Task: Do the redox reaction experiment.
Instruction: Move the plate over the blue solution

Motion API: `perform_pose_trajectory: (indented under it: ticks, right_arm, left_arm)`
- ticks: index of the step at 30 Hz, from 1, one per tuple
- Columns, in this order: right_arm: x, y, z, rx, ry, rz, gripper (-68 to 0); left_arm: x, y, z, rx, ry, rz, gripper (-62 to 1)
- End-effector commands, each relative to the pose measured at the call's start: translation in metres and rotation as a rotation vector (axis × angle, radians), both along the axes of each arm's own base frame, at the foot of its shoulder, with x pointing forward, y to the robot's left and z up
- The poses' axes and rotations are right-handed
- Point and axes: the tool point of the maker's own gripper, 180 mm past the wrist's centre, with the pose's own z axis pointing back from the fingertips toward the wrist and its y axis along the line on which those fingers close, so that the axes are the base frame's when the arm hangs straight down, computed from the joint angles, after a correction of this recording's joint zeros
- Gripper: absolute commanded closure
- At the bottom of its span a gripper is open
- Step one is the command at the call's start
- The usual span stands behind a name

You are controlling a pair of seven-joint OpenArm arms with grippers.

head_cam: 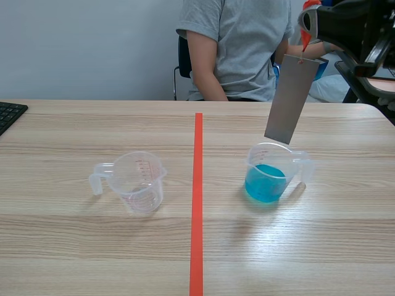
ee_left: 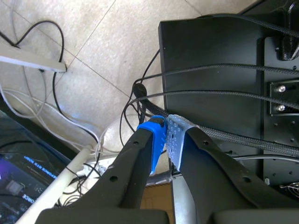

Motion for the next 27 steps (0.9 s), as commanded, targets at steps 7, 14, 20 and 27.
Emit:
perform_pose_trajectory:
  ticks: [7,14,20,27]
  right_arm:
    - [0.000,0.001,0.012,0.008,-0.035,0.013,-1.5]
    - [-0.001,0.001,0.010,0.010,-0.030,0.013,-1.5]
    - [-0.001,0.001,0.010,0.009,-0.030,0.013,-1.5]
    - [-0.001,0.001,0.010,0.007,-0.028,0.012,-1.5]
  left_arm:
    - [0.028,0.014,0.036,0.008,-0.081,-0.082,-4.0]
    - [0.061,0.009,0.071,-0.041,-0.141,-0.214,-4.0]
    - [0.108,-0.006,0.106,-0.073,-0.235,-0.368,-4.0]
    - [0.161,-0.042,0.153,-0.116,-0.370,-0.559,-4.0]
